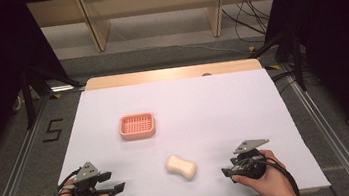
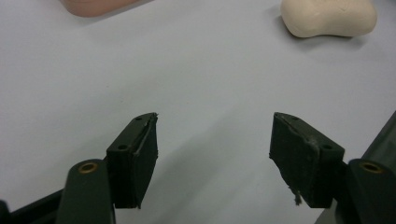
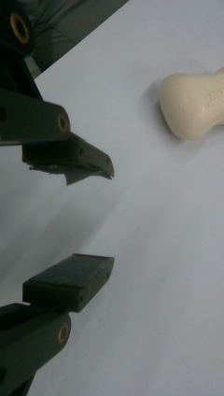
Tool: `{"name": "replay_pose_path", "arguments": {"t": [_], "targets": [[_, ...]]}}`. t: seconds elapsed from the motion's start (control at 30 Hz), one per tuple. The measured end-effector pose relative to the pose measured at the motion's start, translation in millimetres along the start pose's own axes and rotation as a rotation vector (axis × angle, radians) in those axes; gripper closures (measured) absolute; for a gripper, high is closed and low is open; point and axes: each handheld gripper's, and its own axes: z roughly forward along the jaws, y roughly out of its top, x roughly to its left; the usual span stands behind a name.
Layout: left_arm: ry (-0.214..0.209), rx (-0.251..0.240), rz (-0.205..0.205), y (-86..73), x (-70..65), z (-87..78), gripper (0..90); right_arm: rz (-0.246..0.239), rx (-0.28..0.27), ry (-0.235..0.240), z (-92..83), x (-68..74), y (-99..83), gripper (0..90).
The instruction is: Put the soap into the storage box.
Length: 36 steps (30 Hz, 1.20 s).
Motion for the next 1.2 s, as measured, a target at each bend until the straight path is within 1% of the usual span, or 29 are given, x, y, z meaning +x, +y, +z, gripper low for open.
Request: {"name": "replay_pose_path", "arguments": {"t": [0.03,0.07,0.1,0.13,0.17,0.23,0.27,0.3,0.33,0.37,0.43,0.47,0.5,0.53,0.57,0.6,0.63,0.67,0.8,0.87,0.9,0.93,0.97,1.0,1.03,1.07,1.13,1.17,1.2], "targets": [[-0.005,-0.003,0.012,0.1,-0.4,0.5,31.5,0.01,0.036,0.003,-1.3,1.2,0.7,46.9],[-0.005,-0.003,0.012,0.1,-0.4,0.5,31.3,0.01,0.036,0.003,-1.3,1.2,0.7,46.9],[0.006,0.008,0.01,-0.1,-1.2,1.9,31.2,-0.009,0.05,0.003,-0.9,1.8,0.2,46.8],[0.002,0.008,0.017,0.2,-1.1,1.7,31.1,-0.015,0.053,0.001,-0.6,2.2,-0.2,46.9],[0.002,0.006,0.023,0.4,-1.0,1.6,31.0,-0.007,0.055,0.002,-0.6,3.1,-0.5,46.9],[-0.006,0.005,0.021,0.3,-1.4,1.1,31.1,-0.014,0.069,0.006,-2.3,2.8,0.2,48.6],[-0.009,0.008,0.024,0.3,-1.1,0.6,31.0,-0.035,0.057,0.003,-1.9,1.4,0.1,49.8],[-0.008,0.009,0.022,0.3,-1.2,0.4,31.0,-0.006,0.053,0.004,-2.0,3.4,0.8,51.5],[-0.005,0.008,0.022,0.3,-1.5,0.2,31.0,-0.02,0.071,0.009,-3.7,2.8,2.5,53.1],[-0.005,0.009,0.023,0.3,-1.6,0.1,31.0,-0.035,0.064,0.006,-2.9,2.5,3.6,54.8],[-0.005,0.01,0.021,0.3,-2.0,-0.1,31.0,-0.034,0.073,0.007,-4.0,4.1,5.8,56.7],[-0.003,0.007,0.024,0.4,-2.1,0.2,30.9,-0.065,0.067,0.002,-3.1,6.8,10.0,60.3],[-0.004,0.011,0.024,0.6,-2.3,-0.1,30.9,-0.06,0.074,0.008,-3.6,8.3,12.1,61.2],[-0.015,0.0,0.014,0.5,-3.2,0.3,30.9,-0.079,0.091,0.007,-4.3,8.9,15.2,61.6],[-0.014,0.001,0.015,0.6,-3.1,0.2,30.9,-0.091,0.095,0.006,-4.2,10.1,17.6,62.0],[-0.014,0.001,0.015,0.6,-3.1,0.2,30.9,-0.091,0.095,0.006,-4.2,10.1,17.6,62.0],[0.006,0.005,0.019,0.5,-2.4,0.6,30.9,-0.11,0.107,0.006,-4.0,13.0,23.1,62.3],[-0.01,0.013,0.02,0.3,-2.2,-0.3,30.8,-0.111,0.112,0.011,-4.5,13.9,25.1,62.6],[-0.006,0.016,0.021,-0.1,-1.9,-0.3,30.8,-0.105,0.122,0.031,-3.5,19.4,33.2,61.4],[-0.002,0.017,0.025,0.0,-1.6,-0.5,30.8,-0.103,0.118,0.027,-2.7,20.3,33.8,60.6],[-0.016,0.014,0.024,0.4,-3.3,-1.2,30.7,-0.115,0.12,0.034,-1.8,21.2,34.5,58.6],[-0.012,0.006,0.035,0.9,-3.8,-0.7,30.5,-0.117,0.123,0.036,-1.5,21.1,34.2,58.1],[-0.017,0.005,0.025,1.4,-5.7,0.1,30.1,-0.099,0.134,0.021,-1.8,22.1,33.4,57.7],[-0.017,0.005,0.025,1.4,-5.7,0.1,29.8,-0.099,0.134,0.021,-1.8,22.1,33.4,57.7],[-0.024,0.009,0.04,3.3,-6.8,0.3,29.8,-0.11,0.131,0.02,-0.9,20.7,32.8,57.6],[-0.028,0.009,0.051,5.2,-8.3,1.0,29.5,-0.116,0.128,0.034,-1.6,18.6,31.8,57.0],[-0.035,0.02,0.105,13.7,-13.4,3.2,28.8,-0.09,0.148,0.022,-3.4,17.1,29.8,55.6],[-0.035,0.02,0.105,13.7,-13.4,3.2,28.7,-0.098,0.143,0.015,-3.2,16.3,29.1,55.5],[-0.06,0.021,0.14,21.6,-18.4,4.2,28.7,-0.096,0.141,0.025,-3.3,15.1,28.4,55.2]]}}
